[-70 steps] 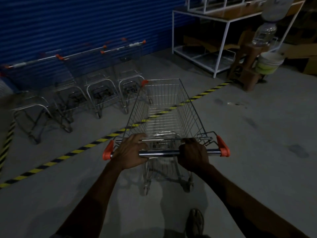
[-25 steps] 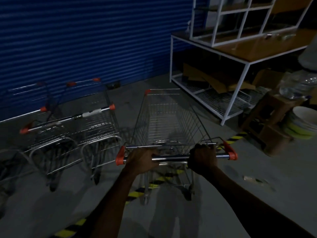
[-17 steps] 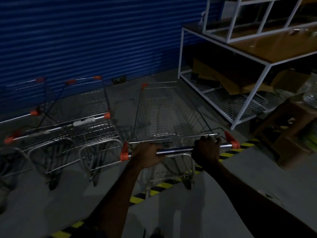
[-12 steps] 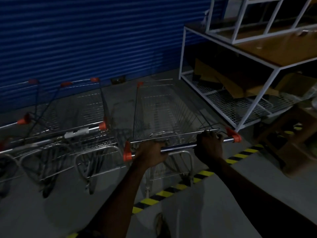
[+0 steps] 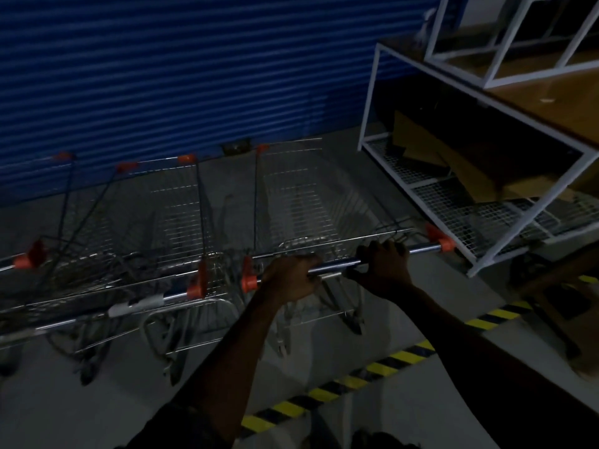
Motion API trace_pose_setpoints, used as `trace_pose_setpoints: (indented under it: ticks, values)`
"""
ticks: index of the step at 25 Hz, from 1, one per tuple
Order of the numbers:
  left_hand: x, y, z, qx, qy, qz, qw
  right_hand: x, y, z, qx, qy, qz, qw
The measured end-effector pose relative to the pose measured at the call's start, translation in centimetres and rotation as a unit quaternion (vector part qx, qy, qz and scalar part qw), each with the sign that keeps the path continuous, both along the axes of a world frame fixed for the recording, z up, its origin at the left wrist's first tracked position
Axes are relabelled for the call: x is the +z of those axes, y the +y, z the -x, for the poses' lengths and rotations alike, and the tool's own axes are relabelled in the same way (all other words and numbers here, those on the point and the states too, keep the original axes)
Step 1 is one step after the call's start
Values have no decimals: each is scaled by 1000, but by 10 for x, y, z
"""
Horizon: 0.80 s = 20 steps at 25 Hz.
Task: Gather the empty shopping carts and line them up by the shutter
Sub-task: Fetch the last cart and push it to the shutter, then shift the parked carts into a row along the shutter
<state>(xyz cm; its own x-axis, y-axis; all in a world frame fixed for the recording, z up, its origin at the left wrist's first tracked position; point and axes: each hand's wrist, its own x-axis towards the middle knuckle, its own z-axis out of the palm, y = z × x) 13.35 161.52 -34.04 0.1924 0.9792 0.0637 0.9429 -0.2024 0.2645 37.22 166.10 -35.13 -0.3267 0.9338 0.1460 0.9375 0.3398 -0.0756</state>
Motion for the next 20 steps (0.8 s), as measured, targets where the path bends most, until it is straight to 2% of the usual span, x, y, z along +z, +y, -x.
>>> trace_pose_setpoints:
  ticks: [12, 20]
  values:
    - [-5, 95, 25, 70, 17, -7, 997, -3, 129, 39, 60, 14, -18, 998]
    - [-4, 115, 38, 59, -6, -11, 998, -6, 158, 54, 57, -30, -37, 997]
